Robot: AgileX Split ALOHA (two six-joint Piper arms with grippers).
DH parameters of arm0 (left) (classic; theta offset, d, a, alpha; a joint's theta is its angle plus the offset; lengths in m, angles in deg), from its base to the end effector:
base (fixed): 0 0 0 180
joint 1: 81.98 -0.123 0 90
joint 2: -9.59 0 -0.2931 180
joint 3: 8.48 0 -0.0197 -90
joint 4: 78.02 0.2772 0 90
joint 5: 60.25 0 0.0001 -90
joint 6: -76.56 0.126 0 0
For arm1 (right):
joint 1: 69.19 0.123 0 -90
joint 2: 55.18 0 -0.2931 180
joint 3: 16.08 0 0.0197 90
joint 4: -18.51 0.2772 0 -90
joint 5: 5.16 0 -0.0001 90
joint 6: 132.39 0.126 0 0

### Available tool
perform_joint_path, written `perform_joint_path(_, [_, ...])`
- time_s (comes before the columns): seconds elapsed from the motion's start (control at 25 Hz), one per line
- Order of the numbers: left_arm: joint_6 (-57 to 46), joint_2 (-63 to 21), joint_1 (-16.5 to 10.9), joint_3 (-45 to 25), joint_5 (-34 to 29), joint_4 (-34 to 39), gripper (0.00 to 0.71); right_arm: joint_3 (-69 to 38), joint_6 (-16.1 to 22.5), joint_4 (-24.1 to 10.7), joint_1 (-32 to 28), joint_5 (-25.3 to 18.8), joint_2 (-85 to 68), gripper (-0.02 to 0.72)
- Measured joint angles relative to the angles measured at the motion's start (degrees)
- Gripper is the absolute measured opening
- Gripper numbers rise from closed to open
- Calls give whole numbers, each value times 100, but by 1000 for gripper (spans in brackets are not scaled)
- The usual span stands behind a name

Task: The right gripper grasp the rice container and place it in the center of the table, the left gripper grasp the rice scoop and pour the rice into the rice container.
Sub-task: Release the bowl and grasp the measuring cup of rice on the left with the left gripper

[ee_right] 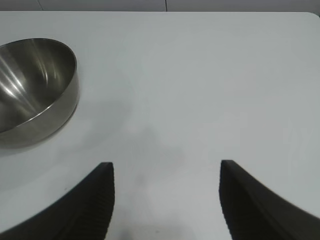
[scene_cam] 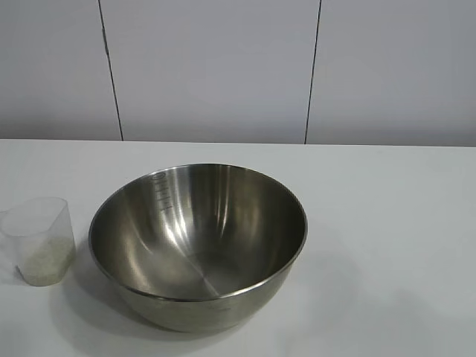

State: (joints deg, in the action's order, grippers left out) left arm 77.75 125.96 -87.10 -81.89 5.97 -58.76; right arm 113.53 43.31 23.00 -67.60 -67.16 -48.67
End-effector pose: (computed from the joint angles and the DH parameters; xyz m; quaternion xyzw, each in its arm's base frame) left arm 0.2037 -0.0199 0.0404 0.1020 0.8727 -0.0772 0.4712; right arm 0.0401 0.0098 0.2634 -0.0460 0.8593 0.0271 0.5087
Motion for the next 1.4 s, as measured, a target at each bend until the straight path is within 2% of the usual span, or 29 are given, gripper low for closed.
perform_joint_path(0.12, [-40,0,-309,102,0,417,402,0,0,0,0,0,0,419])
perform_joint_path(0.24, [-63,75,-404,270,6,706,402,0,5,0,0,0,0,419])
perform_joint_path(0.6, [-63,911,-423,754,1,758,402,0,5,6,0,0,0,419])
perform_joint_path(1.4, [-82,975,-423,1281,-1,630,394,0,5,6,0,0,0,419])
